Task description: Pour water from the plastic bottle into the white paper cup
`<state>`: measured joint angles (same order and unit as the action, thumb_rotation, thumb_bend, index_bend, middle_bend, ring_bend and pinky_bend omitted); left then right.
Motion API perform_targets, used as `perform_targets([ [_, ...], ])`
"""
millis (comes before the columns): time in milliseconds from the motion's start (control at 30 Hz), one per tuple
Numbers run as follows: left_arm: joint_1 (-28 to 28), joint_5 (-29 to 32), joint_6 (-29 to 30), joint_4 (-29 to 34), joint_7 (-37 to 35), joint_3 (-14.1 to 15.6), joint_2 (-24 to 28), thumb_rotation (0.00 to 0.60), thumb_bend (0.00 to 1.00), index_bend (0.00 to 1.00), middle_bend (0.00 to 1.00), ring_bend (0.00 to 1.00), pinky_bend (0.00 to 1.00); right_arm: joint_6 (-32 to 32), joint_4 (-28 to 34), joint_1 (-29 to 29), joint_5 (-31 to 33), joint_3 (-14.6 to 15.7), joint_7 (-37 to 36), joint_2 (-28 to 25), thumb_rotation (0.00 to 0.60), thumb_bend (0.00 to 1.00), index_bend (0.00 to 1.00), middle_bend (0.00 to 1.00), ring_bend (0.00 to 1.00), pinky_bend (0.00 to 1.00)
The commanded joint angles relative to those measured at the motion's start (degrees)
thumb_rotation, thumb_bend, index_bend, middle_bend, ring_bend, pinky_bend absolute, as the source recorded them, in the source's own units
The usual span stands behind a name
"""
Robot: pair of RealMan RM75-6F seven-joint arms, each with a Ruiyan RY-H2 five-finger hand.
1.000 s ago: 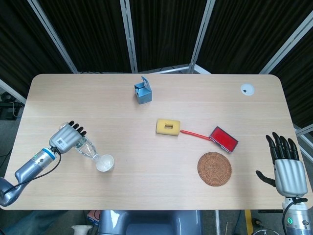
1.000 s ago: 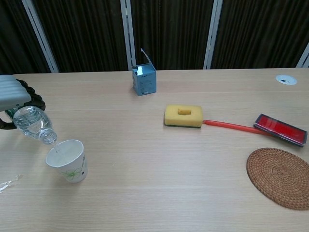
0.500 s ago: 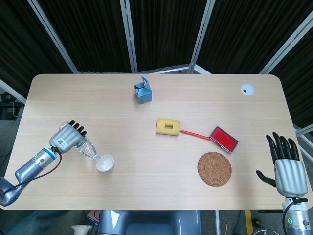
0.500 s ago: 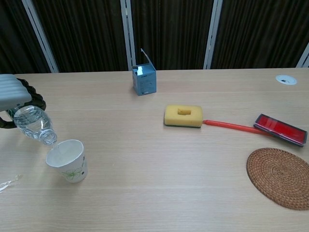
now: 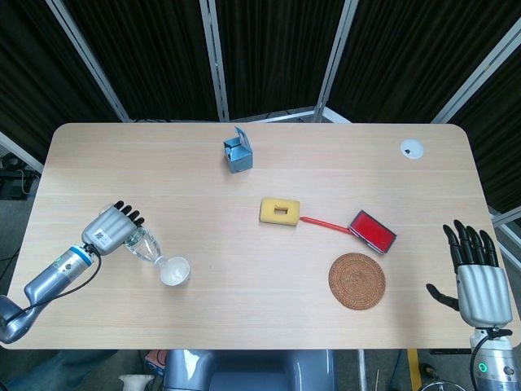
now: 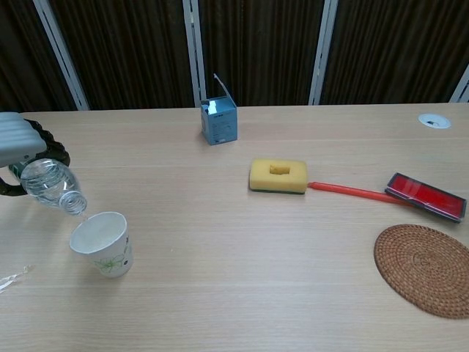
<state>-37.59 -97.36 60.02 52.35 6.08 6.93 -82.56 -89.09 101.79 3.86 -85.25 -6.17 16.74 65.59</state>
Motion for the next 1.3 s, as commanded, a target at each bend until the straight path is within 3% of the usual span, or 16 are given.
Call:
perform_targets([
  [33,0.0,-0.8,1.4,-0.9,-3.3,0.4,-0.2,0.600,0.57,0.67,0.55,0.37,0.40,0.0,0.0,0.0,0.0,0.0,0.0,0.0,0.600,0.00,0.00,0.00,0.00,0.00],
  [400,0.7,-1.2,6.3,-3.2,-24.0,0.7,-0.3,0.600,0.55,0.67,0.55,0.37,0.40,0.0,0.0,0.0,0.1,-0.1,-0.1,0.0,0.600,0.00,0.00,0.00,0.00,0.00],
  [700,0.5,6.3,5.7,4.7,-47.4,-5.0,1.0,0.600,0.55,0.67,0.55,0.37,0.40,0.0,0.1,0.0,-0.2,0.1,0.2,0.1,0.600,0.00,0.00,0.00,0.00,0.00],
  [1000,0.1,14.6,2.2,7.0,-60.5,-11.6,-4.6,0.600,0.54,0.68,0.56,0.38,0.40,0.2,0.2,0.0,-0.3,0.3,0.5,0.2,0.600,0.00,0.00,0.00,0.00,0.00],
  [1300,-0.3,17.7,-4.2,4.8,-67.3,-12.9,-9.7,0.600,0.53,0.68,0.56,0.38,0.40,0.6,0.0,0.2,0.4,0.1,0.3,0.1,0.600,0.00,0.00,0.00,0.00,0.00],
])
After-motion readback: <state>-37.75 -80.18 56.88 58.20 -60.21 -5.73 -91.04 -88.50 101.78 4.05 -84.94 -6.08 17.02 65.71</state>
